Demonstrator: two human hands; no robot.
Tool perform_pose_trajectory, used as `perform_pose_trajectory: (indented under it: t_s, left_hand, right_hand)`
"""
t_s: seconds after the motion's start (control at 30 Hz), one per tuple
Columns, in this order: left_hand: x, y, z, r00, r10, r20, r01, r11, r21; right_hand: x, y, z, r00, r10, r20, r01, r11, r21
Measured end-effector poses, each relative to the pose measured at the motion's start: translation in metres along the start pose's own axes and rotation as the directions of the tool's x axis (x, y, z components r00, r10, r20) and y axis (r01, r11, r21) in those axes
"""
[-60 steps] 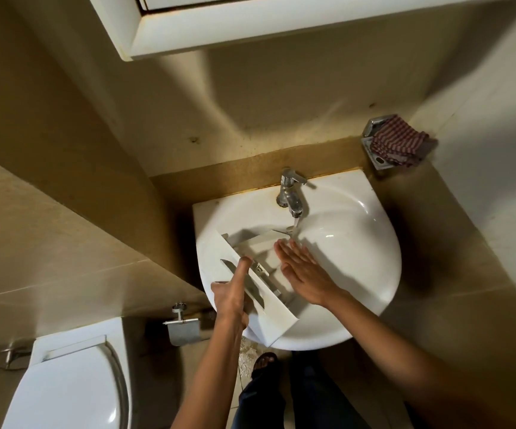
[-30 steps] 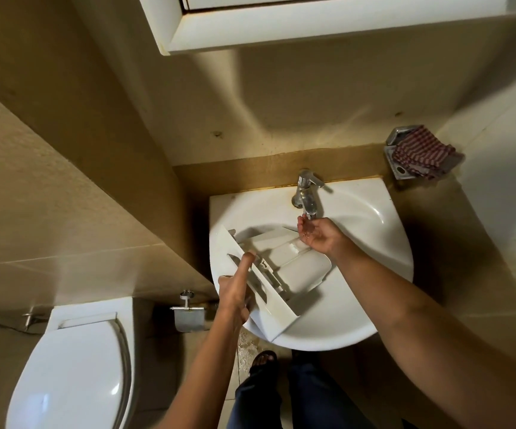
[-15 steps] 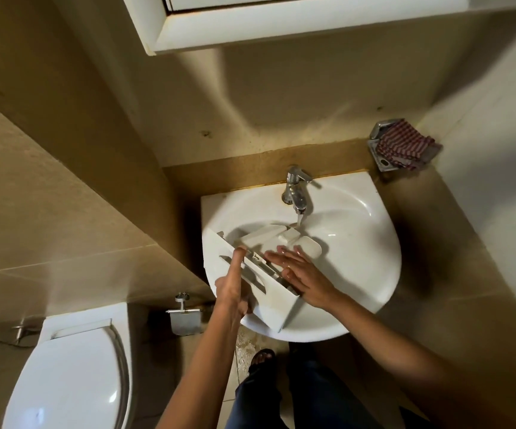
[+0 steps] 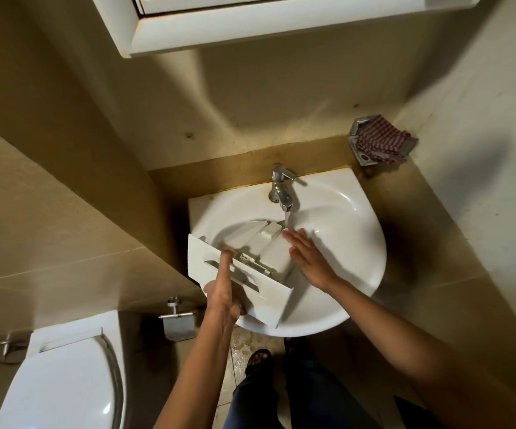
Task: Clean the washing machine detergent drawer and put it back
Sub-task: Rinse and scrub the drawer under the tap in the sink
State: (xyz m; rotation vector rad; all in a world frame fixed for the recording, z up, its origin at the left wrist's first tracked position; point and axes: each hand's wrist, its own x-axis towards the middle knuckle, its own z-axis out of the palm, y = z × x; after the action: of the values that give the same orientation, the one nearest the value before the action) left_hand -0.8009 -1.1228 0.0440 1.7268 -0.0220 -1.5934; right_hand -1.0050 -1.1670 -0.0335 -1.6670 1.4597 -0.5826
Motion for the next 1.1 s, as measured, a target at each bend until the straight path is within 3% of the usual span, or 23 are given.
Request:
perform_pose_trajectory:
  t_s: [0.07, 0.1, 0.2, 0.27, 0.33, 0.37, 0.5, 0.63, 0.73, 1.03, 1.1]
  left_hand:
    - [-0.001, -0.002, 0.0, 0.998, 0.026, -0.057, -0.027, 0.999, -0.024]
    - [-0.001, -0.001, 0.0, 0.998, 0.026, -0.063, -0.029, 0.999, -0.037]
    - [-0.005, 0.001, -0.001, 0.997, 0.015, -0.07, -0.018, 0.999, -0.045]
    - [-0.008, 0.002, -0.002, 0.994, 0.038, -0.103, -0.043, 0.998, -0.047]
    - [-0.011, -0.001, -0.002, 0.986, 0.086, -0.145, -0.091, 0.995, -0.028]
    - [-0.013, -0.003, -0.001, 0.981, 0.108, -0.162, -0.112, 0.994, -0.013]
    - [-0.012, -0.013, -0.001, 0.972, 0.114, -0.207, -0.125, 0.991, -0.04]
    - [-0.013, -0.018, -0.004, 0.974, 0.105, -0.2, -0.114, 0.993, -0.036]
    - [-0.016, -0.017, -0.006, 0.975, 0.103, -0.195, -0.112, 0.993, -0.034]
    - [-0.02, -0.013, -0.005, 0.975, 0.086, -0.205, -0.105, 0.991, -0.082]
    - [-0.021, -0.011, -0.006, 0.973, 0.087, -0.213, -0.11, 0.989, -0.097]
  right_hand:
    - [0.009, -0.002, -0.004, 0.941, 0.334, -0.053, -0.307, 0.91, 0.279]
    - [0.014, -0.004, -0.006, 0.897, 0.436, -0.077, -0.373, 0.838, 0.397]
    - [0.036, -0.01, -0.013, 0.834, 0.539, -0.117, -0.353, 0.686, 0.637]
    - [0.056, -0.017, -0.02, 0.818, 0.575, -0.012, -0.291, 0.431, 0.854]
    - [0.072, -0.025, -0.028, 0.819, 0.559, 0.126, -0.241, 0.136, 0.961]
    - [0.078, -0.028, -0.031, 0.816, 0.55, 0.177, -0.258, 0.073, 0.963]
    - [0.098, -0.036, -0.03, 0.76, 0.578, 0.297, -0.404, 0.061, 0.913]
    - [0.108, -0.036, -0.021, 0.72, 0.575, 0.388, -0.426, -0.075, 0.902]
    - [0.109, -0.034, -0.015, 0.722, 0.546, 0.425, -0.415, -0.149, 0.897]
    - [0.089, -0.034, -0.016, 0.739, 0.444, 0.507, -0.449, -0.236, 0.862]
    - [0.076, -0.046, -0.015, 0.748, 0.407, 0.524, -0.488, -0.197, 0.85]
